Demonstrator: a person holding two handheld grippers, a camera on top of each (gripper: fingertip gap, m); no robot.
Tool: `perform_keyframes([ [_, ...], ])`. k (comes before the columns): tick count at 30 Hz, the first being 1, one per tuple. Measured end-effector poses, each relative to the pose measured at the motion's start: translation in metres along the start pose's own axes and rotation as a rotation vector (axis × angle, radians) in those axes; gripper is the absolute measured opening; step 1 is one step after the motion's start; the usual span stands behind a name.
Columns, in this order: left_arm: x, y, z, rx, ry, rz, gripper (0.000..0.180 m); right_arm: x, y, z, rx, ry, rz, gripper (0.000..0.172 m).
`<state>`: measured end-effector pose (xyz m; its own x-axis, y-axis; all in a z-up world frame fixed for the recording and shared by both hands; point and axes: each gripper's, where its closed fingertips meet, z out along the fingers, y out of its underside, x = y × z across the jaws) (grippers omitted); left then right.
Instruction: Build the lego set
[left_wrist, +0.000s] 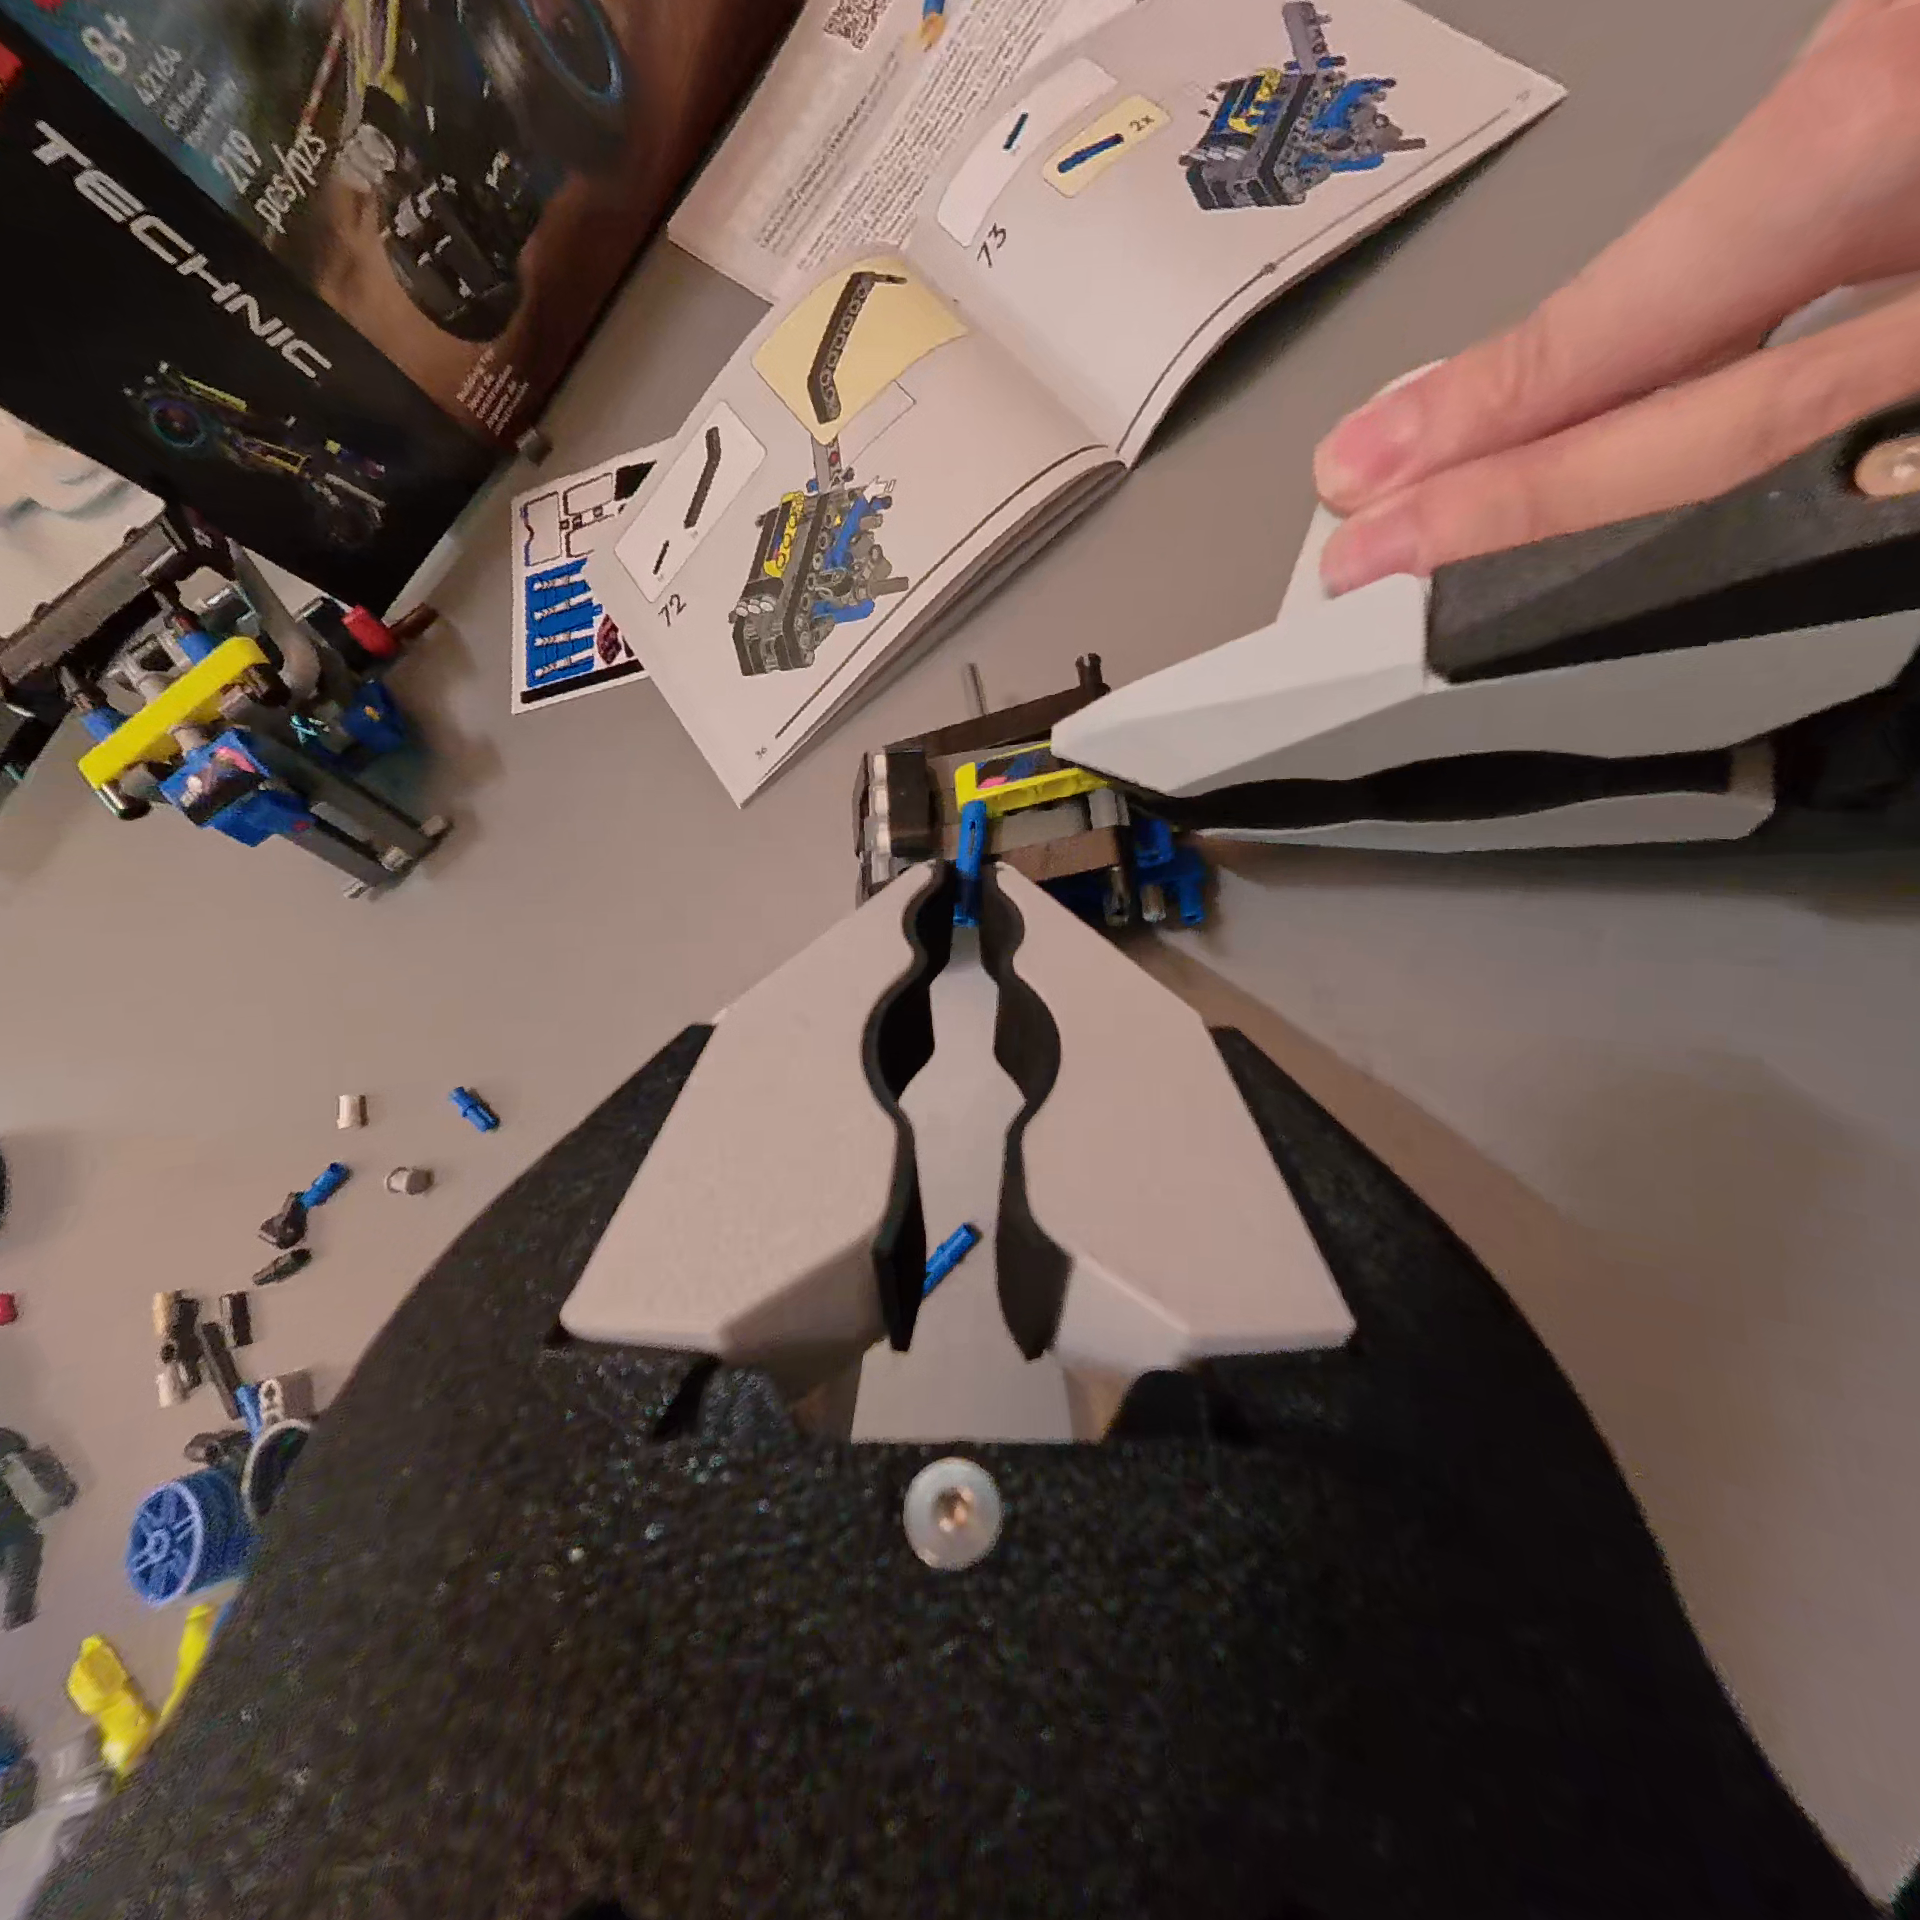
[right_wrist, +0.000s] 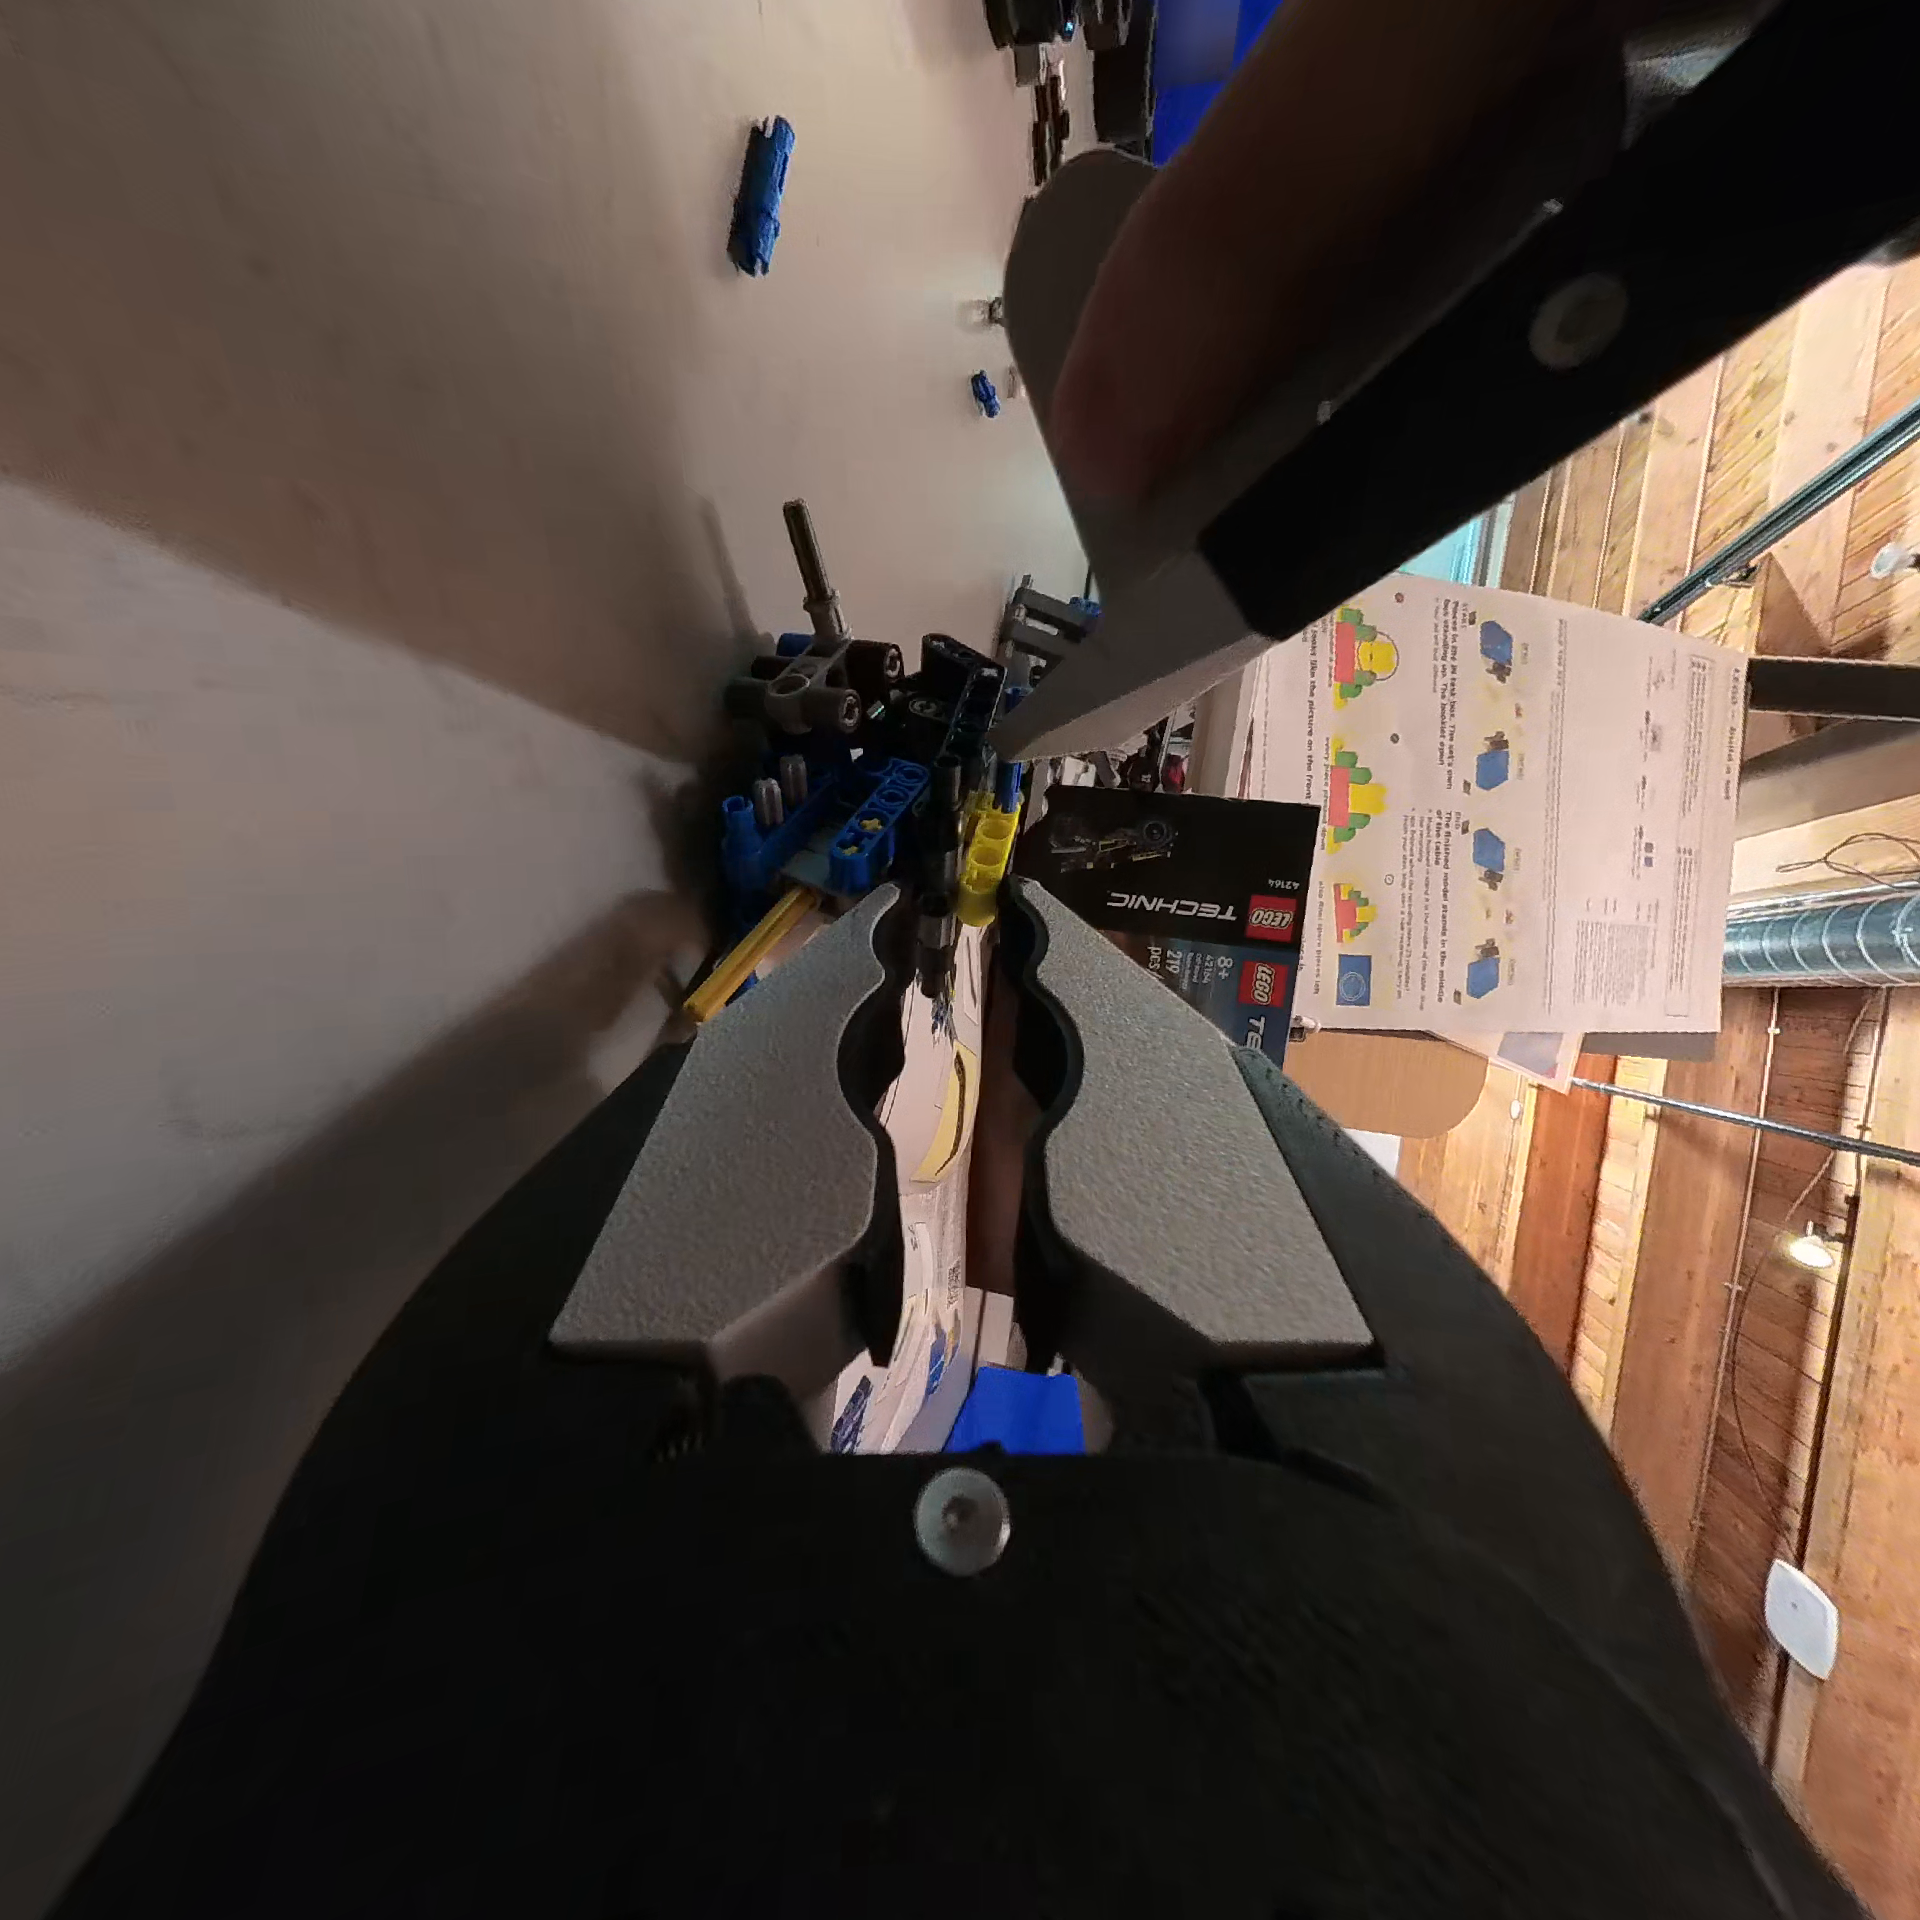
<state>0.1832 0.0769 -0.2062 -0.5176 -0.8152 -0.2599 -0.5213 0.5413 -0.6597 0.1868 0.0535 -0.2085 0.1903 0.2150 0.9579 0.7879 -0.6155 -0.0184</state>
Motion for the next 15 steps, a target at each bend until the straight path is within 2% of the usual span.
perform_keyframes([
  [1, -0.0001, 0.0007, 0.0001, -0.002, 0.006, -0.018, 0.002, -0.0001, -0.0007, 0.0000, 0.008, -0.002, 0.004, 0.013],
  [4, 0.0003, 0.0030, 0.0015, -0.021, 0.020, -0.052, 0.001, -0.0006, -0.0055, -0.0002, 0.020, -0.006, -0.008, 0.012],
  [7, 0.0011, 0.0011, 0.0028, 0.014, 0.092, -0.073, 0.001, -0.0004, -0.0036, -0.0003, 0.031, -0.017, 0.027, 0.012],
  [9, -0.0005, 0.0005, 0.0034, 0.040, 0.095, 0.054, 0.001, -0.0004, -0.0035, -0.0006, 0.055, -0.031, 0.065, 0.013],
  [12, -0.0040, 0.0012, 0.0041, 0.001, 0.052, 0.212, 0.002, -0.0006, -0.0050, -0.0004, 0.078, -0.048, 0.083, 0.013],
  [15, -0.0054, 0.0006, 0.0051, -0.048, 0.064, 0.230, 0.001, -0.0002, -0.0045, 0.0001, 0.095, -0.064, 0.109, 0.013],
])
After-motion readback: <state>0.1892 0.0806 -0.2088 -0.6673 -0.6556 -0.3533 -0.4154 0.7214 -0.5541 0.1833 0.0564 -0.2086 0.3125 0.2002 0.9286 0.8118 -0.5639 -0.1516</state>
